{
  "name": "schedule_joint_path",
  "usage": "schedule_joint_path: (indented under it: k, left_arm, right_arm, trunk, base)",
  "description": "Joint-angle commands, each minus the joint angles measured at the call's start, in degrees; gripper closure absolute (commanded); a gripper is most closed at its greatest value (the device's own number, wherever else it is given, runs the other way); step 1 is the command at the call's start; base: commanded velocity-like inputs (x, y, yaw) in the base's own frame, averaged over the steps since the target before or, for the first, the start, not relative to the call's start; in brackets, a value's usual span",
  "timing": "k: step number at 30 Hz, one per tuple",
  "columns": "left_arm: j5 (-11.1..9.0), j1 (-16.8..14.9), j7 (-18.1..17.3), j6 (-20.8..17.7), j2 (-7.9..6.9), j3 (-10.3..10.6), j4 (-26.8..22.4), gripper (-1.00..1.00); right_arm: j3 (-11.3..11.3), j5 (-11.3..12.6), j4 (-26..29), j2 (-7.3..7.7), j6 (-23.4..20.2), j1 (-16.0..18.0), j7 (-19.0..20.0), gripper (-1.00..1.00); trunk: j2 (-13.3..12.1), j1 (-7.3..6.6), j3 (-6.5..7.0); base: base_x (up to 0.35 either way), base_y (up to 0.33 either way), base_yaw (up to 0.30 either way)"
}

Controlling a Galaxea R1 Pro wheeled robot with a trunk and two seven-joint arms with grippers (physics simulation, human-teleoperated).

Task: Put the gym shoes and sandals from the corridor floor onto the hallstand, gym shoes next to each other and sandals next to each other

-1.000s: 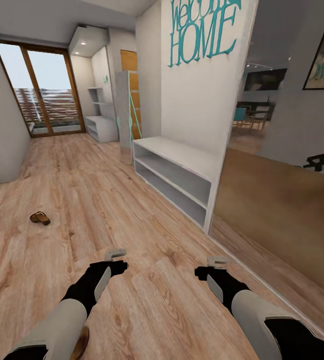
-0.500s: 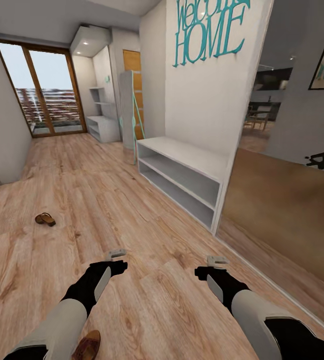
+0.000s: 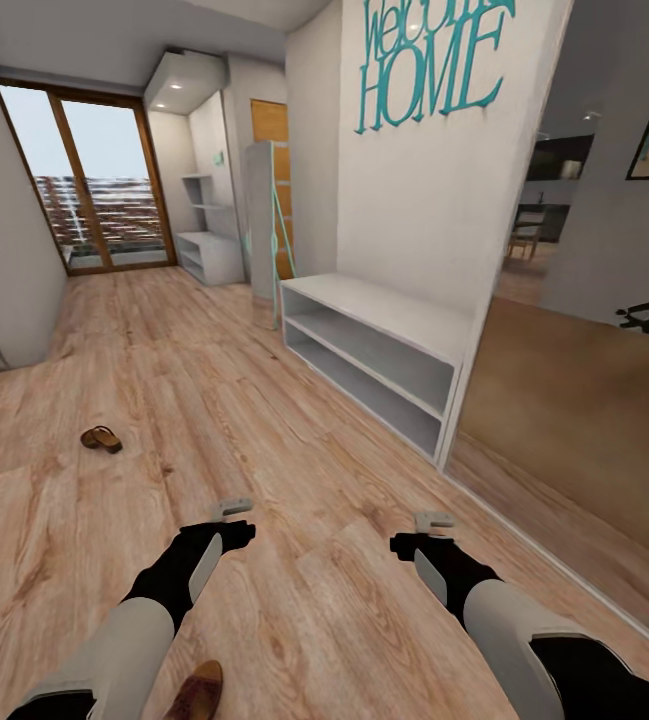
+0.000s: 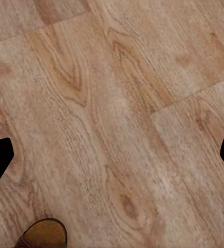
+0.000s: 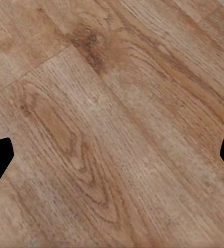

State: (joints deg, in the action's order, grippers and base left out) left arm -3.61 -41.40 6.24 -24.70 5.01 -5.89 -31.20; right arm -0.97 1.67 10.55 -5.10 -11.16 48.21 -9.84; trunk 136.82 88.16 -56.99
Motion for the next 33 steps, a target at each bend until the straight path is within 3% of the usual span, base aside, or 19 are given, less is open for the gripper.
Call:
schedule_joint_path:
  k: [1, 16, 23, 33]
  left_arm:
    - [0.0, 0.0, 0.0, 0.0, 0.0, 0.0, 0.0, -1.0]
    - [0.0, 0.0, 0.0, 0.0, 0.0, 0.0, 0.0, -1.0]
    - [0.0, 0.0, 0.0, 0.0, 0.0, 0.0, 0.0, -1.0]
    - [0.0, 0.0, 0.0, 0.0, 0.0, 0.0, 0.0, -1.0]
  right_arm:
    - [0.0, 0.0, 0.0, 0.0, 0.0, 0.0, 0.0, -1.0]
    - [0.0, 0.0, 0.0, 0.0, 0.0, 0.0, 0.0, -1.0]
    - [0.0, 0.0, 0.0, 0.0, 0.0, 0.0, 0.0, -1.0]
    - [0.0, 0.0, 0.0, 0.0, 0.0, 0.0, 0.0, -1.0]
  trunk:
    - [0.0, 0.0, 0.0]
    - [0.0, 0.0, 0.0]
    - [0.0, 0.0, 0.0]
    - [0.0, 0.0, 0.0]
  base:
    - [0.0, 0.045, 0.0]
    - [0.0, 0.205, 0.0]
    - [-0.02, 0.07, 0.0]
    - [-0.191, 0.014, 0.0]
